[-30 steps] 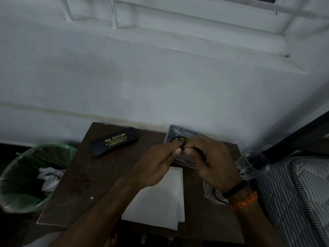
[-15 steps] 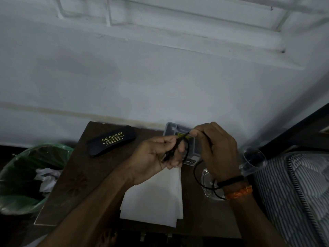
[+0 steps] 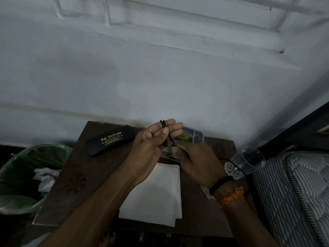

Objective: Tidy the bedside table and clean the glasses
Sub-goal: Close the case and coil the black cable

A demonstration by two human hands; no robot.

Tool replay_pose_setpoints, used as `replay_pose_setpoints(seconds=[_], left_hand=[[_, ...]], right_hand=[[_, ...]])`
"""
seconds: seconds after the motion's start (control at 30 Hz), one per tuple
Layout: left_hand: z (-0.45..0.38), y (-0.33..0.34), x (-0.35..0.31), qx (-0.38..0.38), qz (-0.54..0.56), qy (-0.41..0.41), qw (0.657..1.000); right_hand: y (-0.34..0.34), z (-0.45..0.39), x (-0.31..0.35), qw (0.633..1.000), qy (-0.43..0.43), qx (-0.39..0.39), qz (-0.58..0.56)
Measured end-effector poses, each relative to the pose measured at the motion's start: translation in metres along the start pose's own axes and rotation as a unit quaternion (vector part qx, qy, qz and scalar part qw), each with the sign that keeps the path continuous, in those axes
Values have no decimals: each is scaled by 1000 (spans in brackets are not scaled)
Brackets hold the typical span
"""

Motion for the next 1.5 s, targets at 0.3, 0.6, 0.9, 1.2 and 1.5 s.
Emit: replay_pose_setpoints(seconds=[0.3, 0.6, 0.9, 1.2, 1.5], left_hand=[[6, -8, 14, 24, -438, 84, 895], [7, 2, 2, 101, -199, -59, 973], [6, 0, -4, 63, 70, -158, 983], [-2, -6, -2, -31, 60, -67, 995], [0, -7, 4, -70, -222, -10, 972]], right_hand=[[-20, 3, 12, 998, -42, -51, 21], [-39, 1, 7, 979, -23, -198, 36], [-12, -4, -11, 987, 22, -150, -58], [10, -3, 1, 998, 40, 39, 15], [-4, 1, 21, 999, -10, 34, 18]])
Point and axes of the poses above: each hand's wrist, its own z-axis away from the middle knuckle, its own y-axis out of the palm, x = y × z, the point moved 3 cm from there along -z, towards the middle knuckle, and after that the axes turned 3 degrees about -x, right-handed, at the moved point
